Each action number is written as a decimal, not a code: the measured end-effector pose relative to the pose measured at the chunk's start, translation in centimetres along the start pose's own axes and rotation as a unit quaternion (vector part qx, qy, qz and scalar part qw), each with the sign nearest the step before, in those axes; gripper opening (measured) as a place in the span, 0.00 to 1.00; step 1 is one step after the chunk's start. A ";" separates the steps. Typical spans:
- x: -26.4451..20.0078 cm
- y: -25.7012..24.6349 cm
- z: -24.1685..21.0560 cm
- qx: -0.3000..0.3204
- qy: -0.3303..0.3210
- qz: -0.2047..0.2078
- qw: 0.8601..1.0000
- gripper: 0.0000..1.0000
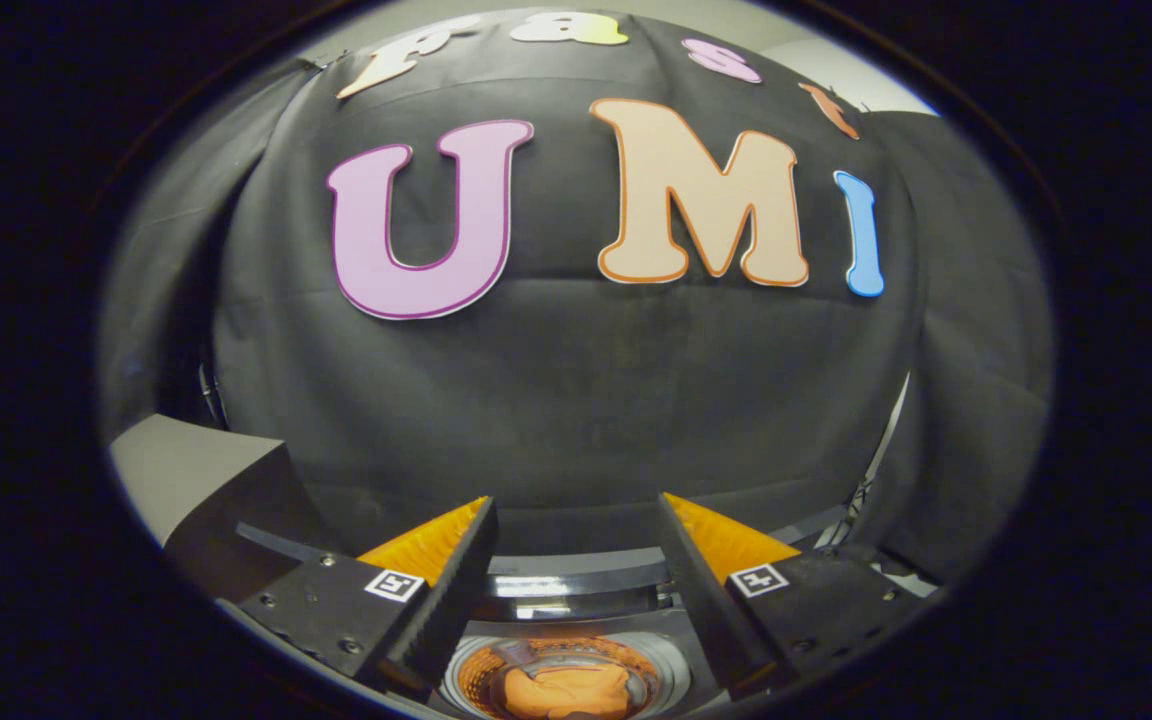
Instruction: Put the clothes into the washing machine and then close the washing machine lid.
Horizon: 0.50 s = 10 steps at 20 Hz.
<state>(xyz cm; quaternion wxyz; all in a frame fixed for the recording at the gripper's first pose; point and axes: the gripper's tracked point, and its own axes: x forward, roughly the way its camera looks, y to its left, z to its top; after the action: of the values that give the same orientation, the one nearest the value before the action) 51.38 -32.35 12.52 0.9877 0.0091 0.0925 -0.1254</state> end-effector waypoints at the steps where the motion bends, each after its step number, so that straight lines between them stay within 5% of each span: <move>1: 0.1 0.0 0.1 0.000 -0.001 0.000 1.000 0.96; 10: 0.0 0.0 0.2 0.002 -0.011 -0.003 1.000 0.95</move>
<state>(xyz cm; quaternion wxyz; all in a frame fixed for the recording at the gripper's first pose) 51.40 -32.34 12.73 0.9883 0.0091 0.0819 -0.1285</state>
